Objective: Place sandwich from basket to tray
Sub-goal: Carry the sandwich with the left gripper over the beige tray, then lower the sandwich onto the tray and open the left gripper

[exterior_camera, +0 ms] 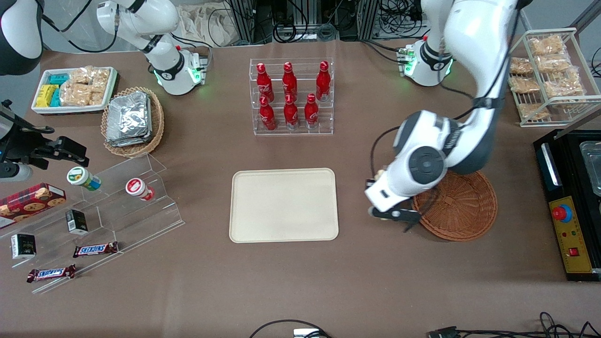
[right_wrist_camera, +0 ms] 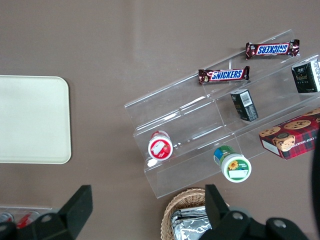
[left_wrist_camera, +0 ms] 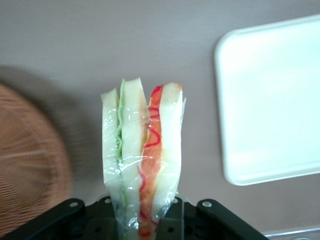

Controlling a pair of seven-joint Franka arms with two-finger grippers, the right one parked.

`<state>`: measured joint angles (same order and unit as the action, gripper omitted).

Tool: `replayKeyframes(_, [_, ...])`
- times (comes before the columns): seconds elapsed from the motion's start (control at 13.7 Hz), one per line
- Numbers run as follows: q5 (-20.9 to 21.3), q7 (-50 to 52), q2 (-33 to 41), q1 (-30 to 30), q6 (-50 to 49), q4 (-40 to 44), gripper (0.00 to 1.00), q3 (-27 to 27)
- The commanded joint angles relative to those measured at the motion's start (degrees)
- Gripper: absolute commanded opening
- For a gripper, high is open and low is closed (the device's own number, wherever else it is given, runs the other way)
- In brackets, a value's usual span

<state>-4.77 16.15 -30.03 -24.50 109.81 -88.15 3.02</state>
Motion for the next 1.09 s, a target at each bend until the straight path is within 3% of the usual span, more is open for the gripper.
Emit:
replayKeyframes(0.0, [-2.96,3.25,-9.15,-3.00,-0.56,10.07,0.00,0.40])
replayKeyframes(0.36, [-3.58,10.73,-16.63,-6.09,11.81,12.91,0.00,2.59])
replayKeyframes(0.51, [-3.58,10.92,-17.87,-6.09,12.45,12.74,0.00,2.69])
replayKeyframes(0.58, [-3.58,11.01,-17.96,-6.09,12.45,12.65,0.08,2.69])
replayKeyframes(0.66, [-3.49,11.01,-18.14,-6.09,12.45,12.56,0.66,2.69])
replayKeyframes(0.73, [-3.40,10.83,-17.96,-6.00,12.36,12.39,1.00,2.69])
replayKeyframes(1.02, [-3.66,11.18,-17.17,-5.65,11.66,12.73,1.00,2.60])
